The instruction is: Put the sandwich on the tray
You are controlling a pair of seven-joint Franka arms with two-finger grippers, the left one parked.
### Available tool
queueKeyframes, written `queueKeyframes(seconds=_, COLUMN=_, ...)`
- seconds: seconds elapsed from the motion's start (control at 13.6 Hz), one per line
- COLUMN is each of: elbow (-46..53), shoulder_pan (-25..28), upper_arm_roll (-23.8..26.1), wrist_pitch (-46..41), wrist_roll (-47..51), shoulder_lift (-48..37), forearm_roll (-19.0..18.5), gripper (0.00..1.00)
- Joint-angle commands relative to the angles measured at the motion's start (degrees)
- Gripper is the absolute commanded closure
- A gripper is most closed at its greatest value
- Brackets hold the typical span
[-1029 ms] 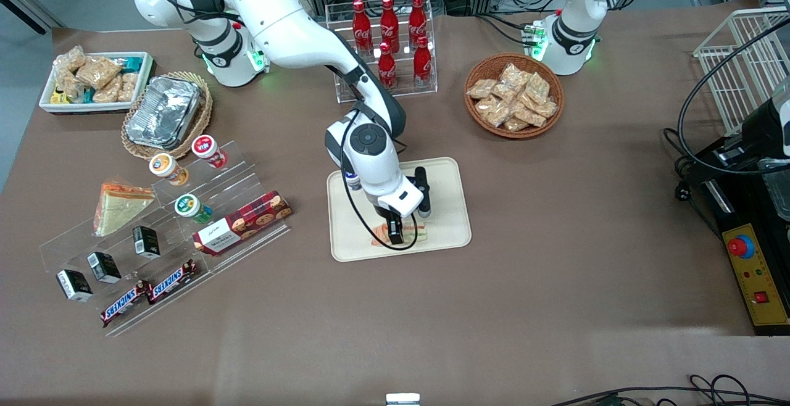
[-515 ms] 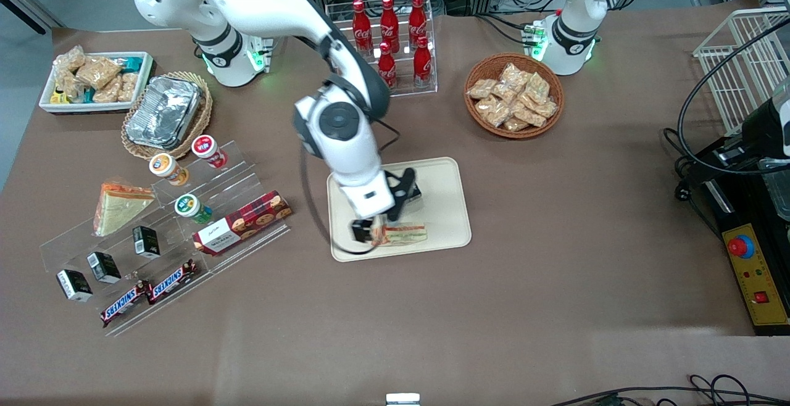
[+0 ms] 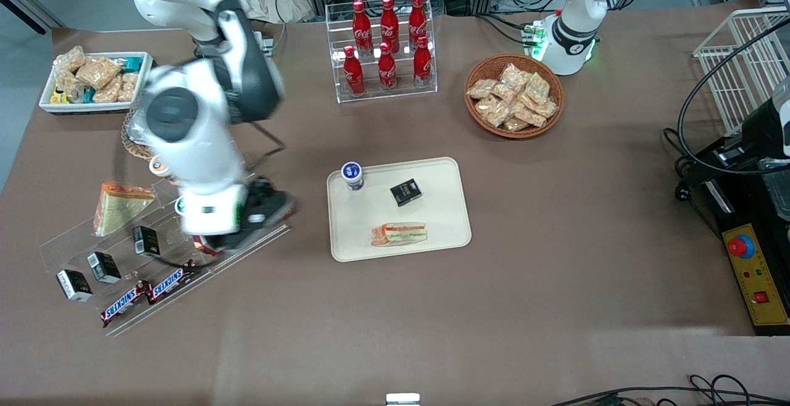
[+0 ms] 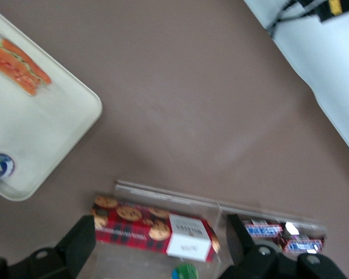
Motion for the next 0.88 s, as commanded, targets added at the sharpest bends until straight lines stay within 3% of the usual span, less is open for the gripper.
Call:
queueKeyframes(seconds=0.0, elbow=-1.41, shoulder_pan=0.85, upper_arm_roll=-4.37, wrist_pitch=-5.17, wrist_roll=1.71, shoulder_lift=-4.42, forearm_roll=-1.37, gripper=0.00)
queueKeyframes(seconds=0.15, elbow=-1.41, shoulder_pan=0.76, upper_arm_roll=-6.23, wrist_pitch=-7.02, wrist_roll=1.88, shoulder_lift=-5.82, forearm_roll=-1.37, gripper=0.00)
queueKeyframes(seconds=0.66, elbow=-1.06, shoulder_pan=-0.20, upper_arm_roll=-20.10, wrist_pitch=-5.01, wrist_roll=1.62, shoulder_lift=-6.27, forearm_roll=-0.67, gripper=0.00)
queueKeyframes(seconds=0.81, elbow=-1.06, shoulder_pan=-2.56, upper_arm_roll=-21.09, wrist_pitch=-3.88, wrist_roll=1.71, shoulder_lift=-6.35, forearm_roll=-0.58, gripper=0.00)
